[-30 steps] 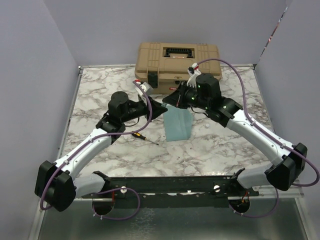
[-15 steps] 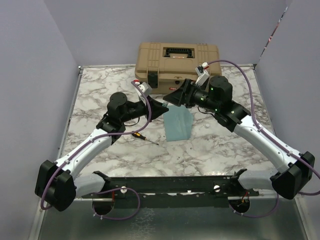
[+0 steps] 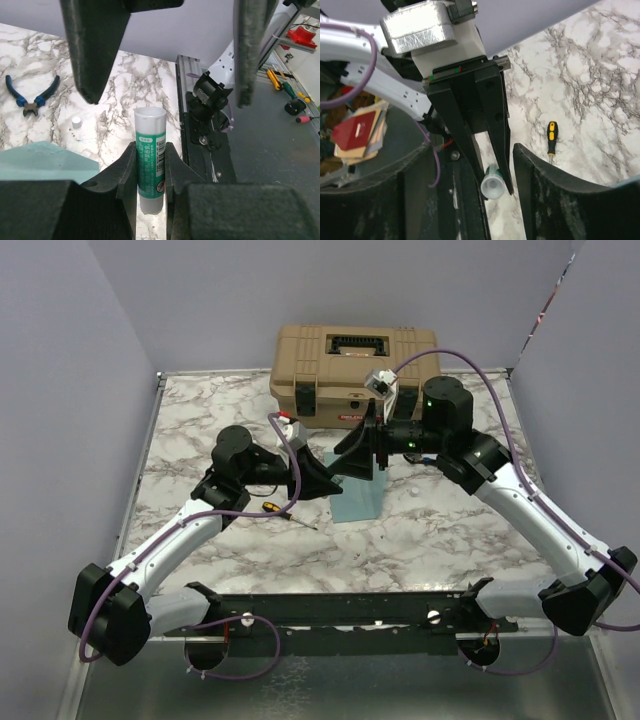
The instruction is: Place the letter into the envelope and seal it
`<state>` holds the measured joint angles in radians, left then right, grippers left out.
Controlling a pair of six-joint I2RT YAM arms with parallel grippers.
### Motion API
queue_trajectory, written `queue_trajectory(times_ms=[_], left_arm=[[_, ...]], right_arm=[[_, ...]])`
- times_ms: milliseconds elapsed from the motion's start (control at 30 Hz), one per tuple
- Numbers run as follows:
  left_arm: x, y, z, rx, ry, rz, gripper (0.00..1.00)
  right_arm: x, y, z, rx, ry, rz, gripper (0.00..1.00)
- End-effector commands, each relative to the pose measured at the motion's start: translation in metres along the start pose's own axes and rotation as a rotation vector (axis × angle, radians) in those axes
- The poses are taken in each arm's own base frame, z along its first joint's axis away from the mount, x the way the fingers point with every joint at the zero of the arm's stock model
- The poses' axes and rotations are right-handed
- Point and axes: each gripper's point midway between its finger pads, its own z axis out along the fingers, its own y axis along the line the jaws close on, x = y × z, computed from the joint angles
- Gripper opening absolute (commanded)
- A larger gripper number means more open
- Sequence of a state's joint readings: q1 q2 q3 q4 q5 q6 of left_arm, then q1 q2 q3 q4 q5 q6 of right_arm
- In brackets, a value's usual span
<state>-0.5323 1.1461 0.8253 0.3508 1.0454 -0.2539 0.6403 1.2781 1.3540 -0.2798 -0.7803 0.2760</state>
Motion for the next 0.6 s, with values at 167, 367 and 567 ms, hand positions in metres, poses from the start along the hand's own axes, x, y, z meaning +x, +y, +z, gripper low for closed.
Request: queue_trajectory(times_ms=[167,367,567], left_arm=[[-0.005,-0.020,-0.003,0.089,-0.002,0.043,0.00],[-0.011,-0.019,-0.002,0.072,-0.016,0.057,0.00],[-0.014,-0.013,-0.002,0.036,-0.030,0.058,0.00]], right_arm=[[0.034,0.007,-0.005,-0.091,0.155,-0.058,0.71],[0.037,0.008,-0.007,-0.101,0.168,-0.077,0.58],[0.035,0.001,-0.001,-0.073,0.155,-0.033,0.18]])
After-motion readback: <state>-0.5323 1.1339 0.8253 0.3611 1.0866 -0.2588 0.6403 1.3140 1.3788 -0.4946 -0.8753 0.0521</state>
